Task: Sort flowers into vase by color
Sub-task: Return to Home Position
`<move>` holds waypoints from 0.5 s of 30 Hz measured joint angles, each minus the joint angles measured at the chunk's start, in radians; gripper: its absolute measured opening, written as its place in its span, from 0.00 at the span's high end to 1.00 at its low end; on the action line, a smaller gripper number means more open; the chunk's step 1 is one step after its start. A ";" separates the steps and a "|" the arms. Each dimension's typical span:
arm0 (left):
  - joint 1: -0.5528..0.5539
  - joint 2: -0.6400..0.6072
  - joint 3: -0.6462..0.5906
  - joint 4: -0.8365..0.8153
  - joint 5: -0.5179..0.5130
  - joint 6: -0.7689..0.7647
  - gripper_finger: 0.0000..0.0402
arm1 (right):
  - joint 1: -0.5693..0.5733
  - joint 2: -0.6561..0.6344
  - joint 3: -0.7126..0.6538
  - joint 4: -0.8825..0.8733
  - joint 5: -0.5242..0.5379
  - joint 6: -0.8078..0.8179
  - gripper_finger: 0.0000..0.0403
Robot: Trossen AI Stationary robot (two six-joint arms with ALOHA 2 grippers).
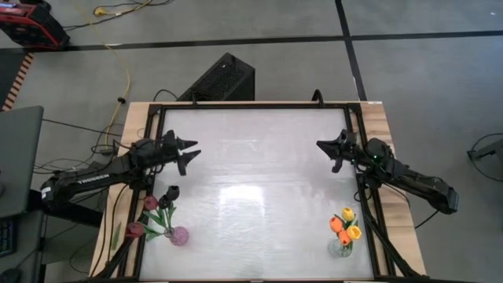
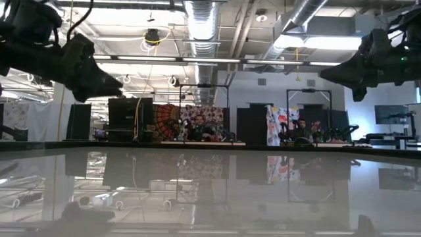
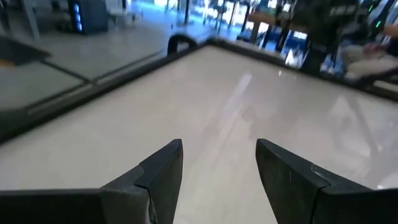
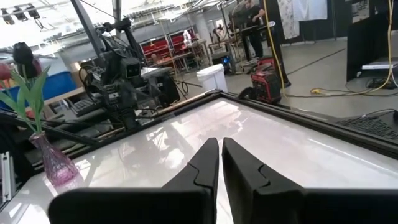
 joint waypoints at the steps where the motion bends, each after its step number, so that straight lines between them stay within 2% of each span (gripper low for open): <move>1: 0.000 0.000 0.000 -0.021 0.000 -0.001 0.52 | 0.000 0.000 0.000 0.000 -0.001 0.000 0.87; 9: 0.000 0.000 0.001 -0.225 -0.001 0.005 0.52 | 0.000 0.000 0.000 -0.001 -0.002 0.000 0.87; 15: 0.000 -0.001 0.004 -0.237 0.002 0.002 0.52 | 0.000 0.000 0.000 -0.001 -0.003 0.000 0.87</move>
